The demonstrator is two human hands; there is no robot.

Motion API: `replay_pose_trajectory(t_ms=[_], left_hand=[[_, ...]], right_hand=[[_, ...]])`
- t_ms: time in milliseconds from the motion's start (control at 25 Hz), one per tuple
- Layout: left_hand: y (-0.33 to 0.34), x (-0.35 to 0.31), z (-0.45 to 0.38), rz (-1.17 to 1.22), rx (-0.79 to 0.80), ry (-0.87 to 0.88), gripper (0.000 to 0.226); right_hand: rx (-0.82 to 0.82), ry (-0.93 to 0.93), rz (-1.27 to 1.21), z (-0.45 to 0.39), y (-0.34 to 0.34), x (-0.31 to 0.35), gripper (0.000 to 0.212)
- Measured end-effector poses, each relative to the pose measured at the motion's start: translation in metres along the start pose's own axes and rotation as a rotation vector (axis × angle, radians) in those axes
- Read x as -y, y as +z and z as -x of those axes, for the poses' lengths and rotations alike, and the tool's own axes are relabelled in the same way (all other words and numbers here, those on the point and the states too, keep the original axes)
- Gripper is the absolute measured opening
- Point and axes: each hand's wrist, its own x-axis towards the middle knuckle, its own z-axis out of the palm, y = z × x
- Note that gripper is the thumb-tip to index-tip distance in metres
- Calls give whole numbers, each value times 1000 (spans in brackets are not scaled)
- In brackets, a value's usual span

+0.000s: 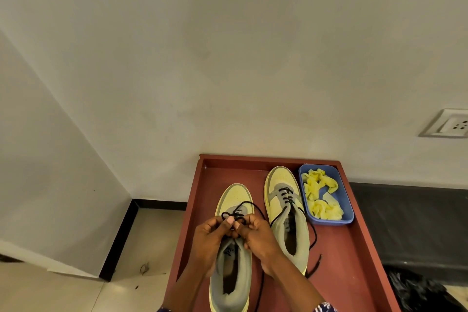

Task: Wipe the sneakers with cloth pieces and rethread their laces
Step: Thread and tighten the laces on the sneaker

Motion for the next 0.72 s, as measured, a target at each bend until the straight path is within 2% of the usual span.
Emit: replay_pose_trajectory(t_ms=[280, 440, 600, 720], left_hand=[[6, 3, -8, -130, -172, -12, 22], [8, 1, -9, -313, -220, 14, 7], [7, -6, -10, -519, -122, 65, 3], [1, -11, -11, -673, -21, 83, 21]], right_hand=[[-27, -68, -27, 8, -1, -6, 8], [-45, -110, 38, 9, -3, -11, 11], [-58, -140, 28, 10, -4, -9, 15], [-55, -145, 12, 8, -4, -6, 15]])
